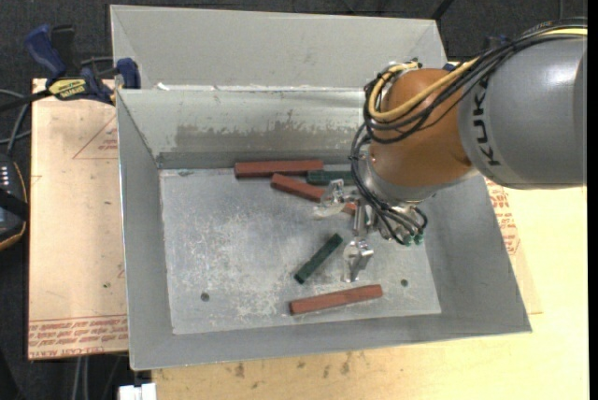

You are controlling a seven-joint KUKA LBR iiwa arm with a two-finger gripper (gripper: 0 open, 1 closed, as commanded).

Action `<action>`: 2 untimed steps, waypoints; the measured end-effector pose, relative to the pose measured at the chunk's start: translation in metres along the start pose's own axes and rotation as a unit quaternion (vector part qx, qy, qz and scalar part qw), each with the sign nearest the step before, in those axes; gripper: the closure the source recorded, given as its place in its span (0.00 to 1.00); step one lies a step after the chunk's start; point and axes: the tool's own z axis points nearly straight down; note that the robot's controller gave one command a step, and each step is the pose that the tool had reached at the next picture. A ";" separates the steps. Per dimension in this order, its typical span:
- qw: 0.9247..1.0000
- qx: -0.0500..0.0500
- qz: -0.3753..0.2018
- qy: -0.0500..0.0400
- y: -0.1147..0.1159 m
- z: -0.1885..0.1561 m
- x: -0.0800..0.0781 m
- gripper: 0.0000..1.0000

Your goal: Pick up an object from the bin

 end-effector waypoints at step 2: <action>0.994 0.000 -0.109 -0.004 -0.005 0.044 -0.023 1.00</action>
Offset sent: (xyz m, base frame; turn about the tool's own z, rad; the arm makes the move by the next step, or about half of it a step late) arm 0.0177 -0.0027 -0.0534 -0.2195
